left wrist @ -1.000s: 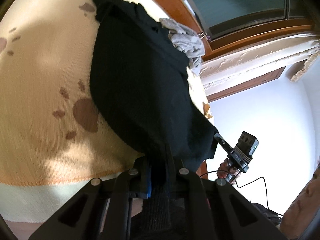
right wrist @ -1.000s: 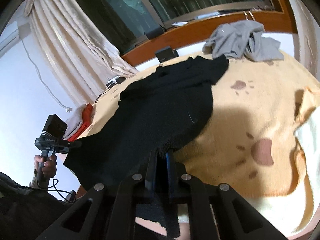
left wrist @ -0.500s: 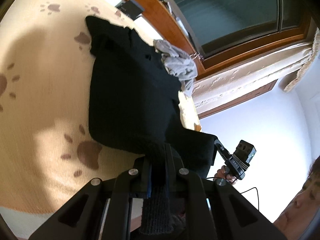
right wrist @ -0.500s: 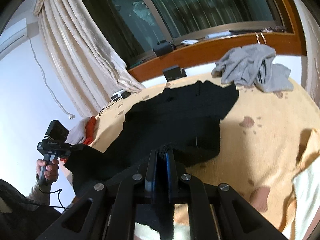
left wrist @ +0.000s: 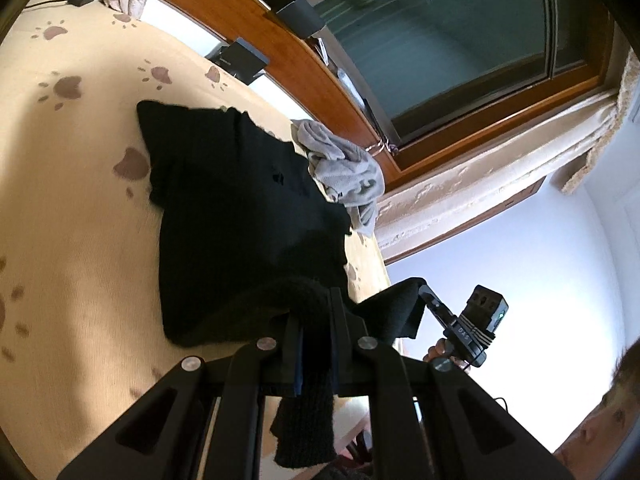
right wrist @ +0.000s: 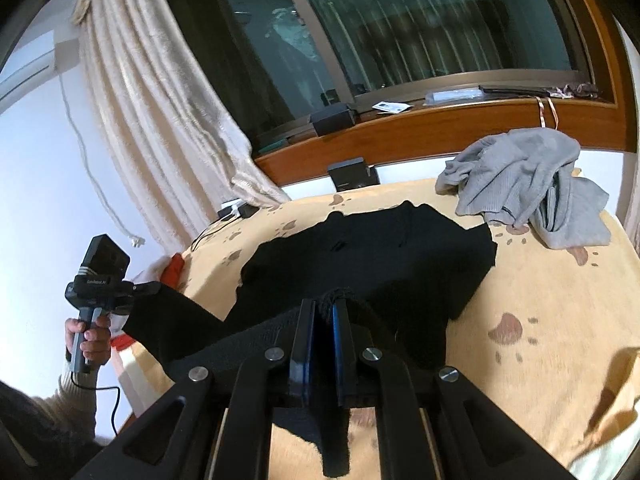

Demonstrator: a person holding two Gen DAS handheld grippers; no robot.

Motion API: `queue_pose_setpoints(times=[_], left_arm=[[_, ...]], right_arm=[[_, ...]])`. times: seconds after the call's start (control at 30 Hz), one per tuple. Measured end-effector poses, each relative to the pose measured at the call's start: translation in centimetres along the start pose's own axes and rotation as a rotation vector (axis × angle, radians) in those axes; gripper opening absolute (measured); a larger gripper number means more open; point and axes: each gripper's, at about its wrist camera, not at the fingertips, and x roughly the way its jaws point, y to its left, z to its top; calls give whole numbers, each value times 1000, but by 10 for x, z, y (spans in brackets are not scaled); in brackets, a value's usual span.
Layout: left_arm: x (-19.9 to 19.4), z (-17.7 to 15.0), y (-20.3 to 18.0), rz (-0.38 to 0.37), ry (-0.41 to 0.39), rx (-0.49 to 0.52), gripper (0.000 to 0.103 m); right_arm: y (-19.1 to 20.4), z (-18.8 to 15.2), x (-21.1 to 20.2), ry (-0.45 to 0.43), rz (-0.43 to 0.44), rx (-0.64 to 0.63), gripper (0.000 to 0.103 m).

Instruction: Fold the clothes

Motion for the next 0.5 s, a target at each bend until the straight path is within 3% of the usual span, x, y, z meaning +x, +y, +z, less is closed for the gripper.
queue_pose_setpoints(times=[0.5], left_arm=[[65,119,32,-6,-26,-116,11]], right_arm=[[-71,71,77,-20,-91,204,9]])
